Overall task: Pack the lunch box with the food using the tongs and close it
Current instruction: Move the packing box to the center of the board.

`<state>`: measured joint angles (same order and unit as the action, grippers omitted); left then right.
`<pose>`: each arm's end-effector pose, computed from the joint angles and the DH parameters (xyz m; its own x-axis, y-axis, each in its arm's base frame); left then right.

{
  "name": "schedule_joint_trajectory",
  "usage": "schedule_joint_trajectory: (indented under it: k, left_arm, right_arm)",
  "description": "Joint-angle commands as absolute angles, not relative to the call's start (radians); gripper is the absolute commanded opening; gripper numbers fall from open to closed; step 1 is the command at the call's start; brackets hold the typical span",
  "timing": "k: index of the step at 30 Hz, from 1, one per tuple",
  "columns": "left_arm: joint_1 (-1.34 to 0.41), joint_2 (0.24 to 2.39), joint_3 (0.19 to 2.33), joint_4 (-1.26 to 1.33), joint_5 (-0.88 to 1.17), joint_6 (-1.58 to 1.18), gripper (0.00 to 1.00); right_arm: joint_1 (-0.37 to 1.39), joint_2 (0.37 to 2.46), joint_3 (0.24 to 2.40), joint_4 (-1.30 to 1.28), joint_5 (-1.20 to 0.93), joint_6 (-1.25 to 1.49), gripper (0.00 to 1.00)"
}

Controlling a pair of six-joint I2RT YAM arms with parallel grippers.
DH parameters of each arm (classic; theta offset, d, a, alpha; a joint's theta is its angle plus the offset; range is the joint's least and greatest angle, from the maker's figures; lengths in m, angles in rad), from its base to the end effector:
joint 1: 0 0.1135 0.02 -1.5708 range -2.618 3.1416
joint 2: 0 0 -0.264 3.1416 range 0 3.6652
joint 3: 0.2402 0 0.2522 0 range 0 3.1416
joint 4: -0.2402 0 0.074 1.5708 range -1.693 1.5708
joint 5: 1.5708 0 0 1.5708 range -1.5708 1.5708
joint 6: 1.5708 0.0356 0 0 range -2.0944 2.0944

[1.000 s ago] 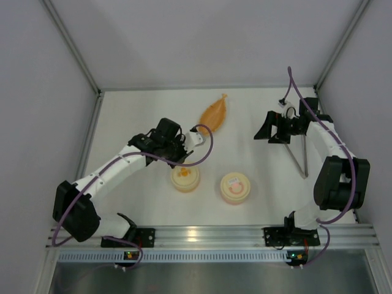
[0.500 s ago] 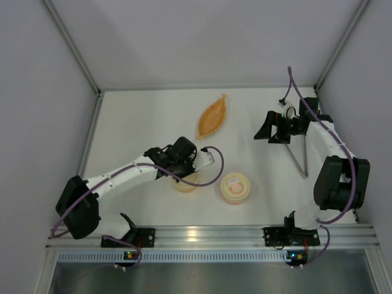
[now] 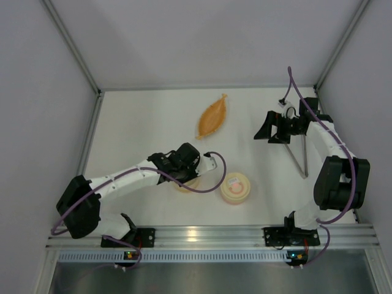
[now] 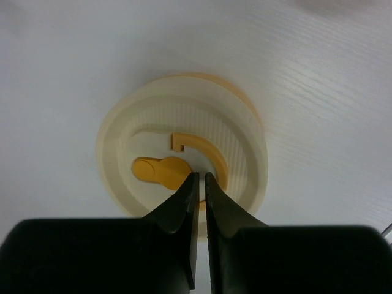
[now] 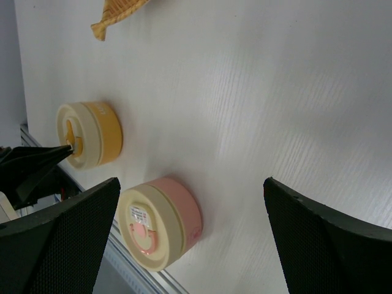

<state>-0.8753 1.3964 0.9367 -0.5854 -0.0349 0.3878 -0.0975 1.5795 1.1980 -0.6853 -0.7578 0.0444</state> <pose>0.1774 -0.2106 0.2238 -0.2272 0.8620 -0.4531 0.9095 0.3541 0.2177 0.3211 -0.0068 0.2545 -0.8822 0.1187 -0.4557 -0.2207 0.7507 0.6227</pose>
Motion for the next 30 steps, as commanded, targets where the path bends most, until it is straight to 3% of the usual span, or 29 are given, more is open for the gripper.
schedule_joint_trajectory:
  k: [1,6,9,14,17,30]
  left_arm:
    - [-0.881,1.41,0.899,-0.58,-0.008,0.345,0.13]
    - [-0.868,1.355,0.982,-0.656,0.05,0.328,0.16]
    - [-0.806,1.307,1.092,-0.733,0.181,0.293,0.27]
    - [-0.623,1.253,1.198,-0.787,0.36,0.207,0.56]
    - [-0.524,1.252,1.201,-0.798,0.362,0.18,0.63]
    - [-0.408,1.534,1.167,-0.784,0.63,0.265,0.57]
  right_arm:
    - [-0.109,1.549,1.22,-0.692,-0.779,0.026,0.99]
    - [-0.109,1.542,1.236,-0.712,-0.793,0.017,0.99]
    - [-0.109,1.528,1.249,-0.732,-0.796,-0.015,0.99]
    - [-0.109,1.494,1.272,-0.817,-0.789,-0.144,0.99]
    - [-0.109,1.479,1.281,-0.886,-0.759,-0.227,0.99]
    - [-0.109,1.477,1.266,-1.092,-0.776,-0.426,0.99]
